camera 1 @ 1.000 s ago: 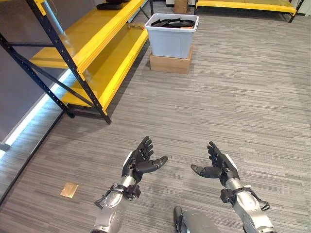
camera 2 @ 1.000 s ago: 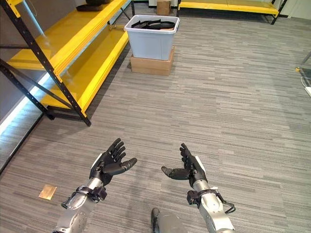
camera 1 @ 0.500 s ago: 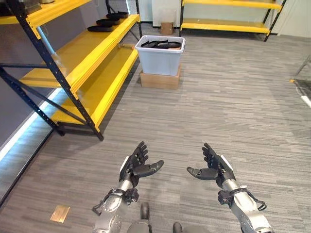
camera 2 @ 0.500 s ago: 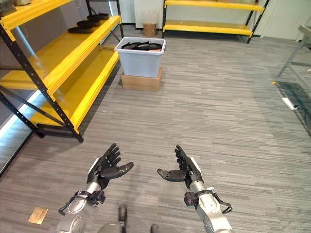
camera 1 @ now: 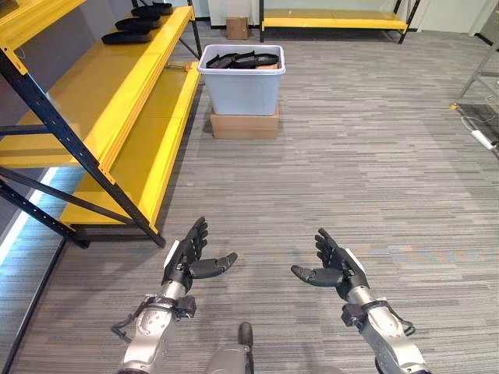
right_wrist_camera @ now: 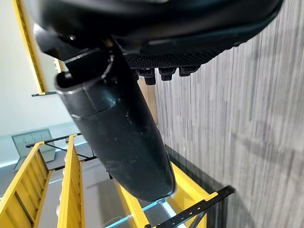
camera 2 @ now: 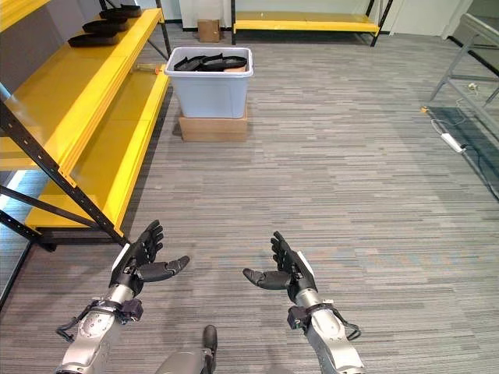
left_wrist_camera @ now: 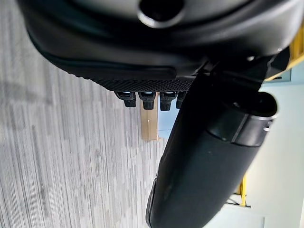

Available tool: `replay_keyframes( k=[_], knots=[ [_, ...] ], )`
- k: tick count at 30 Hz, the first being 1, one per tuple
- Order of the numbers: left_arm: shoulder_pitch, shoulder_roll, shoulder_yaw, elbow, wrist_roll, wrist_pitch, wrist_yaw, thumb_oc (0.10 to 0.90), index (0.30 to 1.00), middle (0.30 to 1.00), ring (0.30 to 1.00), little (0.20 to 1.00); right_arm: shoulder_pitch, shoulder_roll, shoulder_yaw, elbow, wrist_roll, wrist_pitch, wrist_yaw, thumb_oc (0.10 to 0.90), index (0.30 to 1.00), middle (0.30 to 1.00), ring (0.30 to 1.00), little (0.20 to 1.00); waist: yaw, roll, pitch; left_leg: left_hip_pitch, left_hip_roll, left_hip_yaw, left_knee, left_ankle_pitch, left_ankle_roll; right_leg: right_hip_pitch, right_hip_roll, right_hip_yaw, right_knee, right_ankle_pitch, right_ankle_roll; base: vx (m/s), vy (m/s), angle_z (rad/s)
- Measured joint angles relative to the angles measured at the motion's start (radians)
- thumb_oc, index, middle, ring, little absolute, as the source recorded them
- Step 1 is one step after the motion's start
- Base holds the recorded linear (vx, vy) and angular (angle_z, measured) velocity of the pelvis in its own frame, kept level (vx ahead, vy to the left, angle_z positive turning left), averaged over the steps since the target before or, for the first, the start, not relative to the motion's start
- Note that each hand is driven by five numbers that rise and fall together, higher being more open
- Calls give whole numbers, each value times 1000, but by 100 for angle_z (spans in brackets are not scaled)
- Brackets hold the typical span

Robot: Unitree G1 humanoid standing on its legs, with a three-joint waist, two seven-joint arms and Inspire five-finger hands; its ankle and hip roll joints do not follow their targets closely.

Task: Move parts from the plastic box to the shelf.

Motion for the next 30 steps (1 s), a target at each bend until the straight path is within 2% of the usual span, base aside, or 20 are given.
replay_keyframes(
  k=[3, 4, 6, 7, 8, 9, 10, 11, 13, 14, 15, 16, 19, 20, 22, 25, 27, 28, 29, 30],
  knots=[
    [-10, 14, -19, -3, 17, 1, -44, 900, 1000, 1000, 1000, 1000, -25, 13, 4, 1, -1, -20, -28, 900, 1000, 1000, 1000, 1000, 20, 2, -1, 31, -13, 27, -19, -18, 26, -77, -23, -8, 146, 39, 0, 241, 351, -18],
    [-15, 13, -32, -4, 17, 1, -45, 900, 1000, 1000, 1000, 1000, -41, 13, 4, 1, -1, -34, -35, 900, 1000, 1000, 1000, 1000, 29, 6, -2, 38, -20, 47, -24, -25, 37, -114, -40, -20, 206, 51, -14, 268, 370, -36],
    [-19, 11, -37, -3, 17, 3, -55, 900, 1000, 1000, 1000, 1000, -67, 16, 7, 1, -2, -38, -49, 900, 1000, 1000, 1000, 1000, 37, 8, -3, 36, -40, 68, -4, -48, 61, -153, -75, -48, 265, 74, -13, 224, 301, -48],
    [-19, 6, -45, -2, 17, 9, -57, 900, 1000, 1000, 1000, 1000, -80, 16, 8, 3, -3, -38, -59, 900, 1000, 1000, 1000, 1000, 56, 14, -4, 55, -41, 118, -7, -57, 77, -189, -116, -107, 318, 97, -33, 136, 123, -65],
    [-13, 5, -47, -3, 17, 9, -58, 900, 1000, 1000, 1000, 1000, -82, 16, 10, 3, -3, -38, -63, 900, 1000, 1000, 1000, 1000, 63, 21, -7, 61, -39, 133, -5, -70, 82, -194, -123, -117, 324, 110, -43, 138, 93, -86],
    [-11, 9, -45, -3, 17, 9, -58, 900, 1000, 1000, 1000, 1000, -90, 16, 19, 3, -3, -39, -72, 900, 1000, 1000, 1000, 1000, 70, 29, -11, 71, -38, 161, -2, -88, 91, -222, -135, -124, 389, 107, -31, 69, 46, -64],
    [-10, 10, -40, -3, 16, 8, -55, 900, 1000, 1000, 1000, 1000, -92, 16, 26, 4, -4, -39, -85, 900, 1000, 1000, 1000, 1000, 69, 30, -12, 79, -39, 164, -11, -91, 93, -247, -117, -111, 444, 87, -14, 94, 9, -52],
    [-11, 16, -37, -4, 15, 8, -53, 900, 1000, 1000, 1000, 1000, -91, 17, 35, 3, -5, -40, -103, 900, 1000, 1000, 1000, 1000, 58, 34, -14, 92, -34, 164, -26, -80, 101, -268, -64, -98, 486, 45, -16, 99, -6, -33],
    [-11, 25, -37, -6, 8, 5, -59, 900, 1000, 1000, 1000, 1000, -93, 15, 33, 4, -13, -40, -148, 900, 1000, 1000, 1000, 1000, 46, 51, -12, 103, -15, 173, -58, -69, 98, -320, 42, -144, 384, -17, -30, 236, -29, -32],
    [-12, 26, -37, -6, 7, 5, -61, 900, 1000, 1000, 1000, 1000, -91, 14, 32, 4, -14, -40, -165, 900, 1000, 1000, 1000, 1000, 37, 48, -14, 110, -16, 184, -63, -69, 95, -334, 53, -169, 338, -15, -35, 273, -25, -28],
    [-12, 18, -37, -5, 6, 5, -59, 900, 1000, 1000, 1000, 1000, -91, 12, 26, 4, -24, -40, -185, 900, 1000, 1000, 1000, 1000, 24, 50, -11, 126, -19, 189, -71, -79, 90, -353, 76, -198, 233, -12, -32, 193, -8, -18],
    [-13, 17, -41, -5, 6, 5, -60, 900, 1000, 1000, 1000, 1000, -91, 11, 21, 3, -31, -40, -193, 900, 1000, 1000, 1000, 1000, 8, 53, -11, 130, -22, 188, -73, -88, 97, -373, 96, -196, 164, 7, -33, 365, -28, -4],
    [-35, 1, -69, 1, 2, 5, -55, 900, 1000, 1000, 1000, 1000, -82, -7, 11, 4, -45, -37, -220, 900, 1000, 1000, 1000, 1000, -67, 52, -10, 151, -63, 159, -78, -104, 103, -434, 107, -118, -75, 154, 8, 433, -69, 29],
    [-44, -4, -97, 1, -5, 5, -58, 900, 1000, 1000, 1000, 1000, -75, -7, -6, 4, -57, -36, -228, 900, 1000, 1000, 1000, 1000, -80, 48, -10, 169, -88, 154, -80, -113, 112, -447, 92, -87, -178, 209, 18, 314, -84, 31],
    [-49, -21, -125, 1, -6, 5, -59, 900, 1000, 1000, 1000, 1000, -66, -4, -23, 5, -77, -36, -238, 900, 1000, 1000, 1000, 1000, -87, 49, -9, 187, -115, 147, -73, -131, 125, -449, 77, -71, -292, 257, 18, 386, -115, 17],
    [-43, -55, -177, 2, -5, 6, -53, 900, 1000, 1000, 1000, 1000, -42, -1, -26, 9, -84, -34, -246, 900, 1000, 1000, 1000, 1000, -91, 50, -7, 219, -126, 114, -44, -177, 127, -441, 80, -64, -308, 282, 3, 403, -166, 31],
    [-40, -75, -196, 2, -5, 6, -53, 900, 1000, 1000, 1000, 1000, -36, -3, -26, 8, -84, -34, -247, 900, 1000, 1000, 1000, 1000, -91, 45, -10, 234, -125, 75, -38, -203, 114, -429, 102, -27, -266, 286, -2, 490, -242, 52],
    [-40, -77, -199, 1, -5, 5, -55, 900, 1000, 1000, 1000, 1000, -36, -2, -26, 8, -100, -34, -247, 900, 1000, 1000, 1000, 1000, -103, 35, -14, 234, -124, 40, -24, -214, 109, -419, 113, 18, -237, 290, -8, 407, -228, 64],
    [-39, -75, -202, 1, -5, 5, -53, 900, 1000, 1000, 1000, 1000, -35, -3, -26, 8, -104, -34, -245, 900, 1000, 1000, 1000, 1000, -110, 31, -15, 235, -122, 19, -11, -224, 91, -408, 121, 33, -227, 296, -16, 461, -297, 72],
    [-33, -74, -204, 2, -5, 5, -51, 900, 1000, 1000, 1000, 1000, -34, -9, -26, 8, -112, -34, -238, 900, 1000, 1000, 1000, 1000, -110, 32, -15, 245, -111, 2, 2, -241, 71, -395, 135, 36, -221, 361, -41, 279, -194, 51]
  ],
)
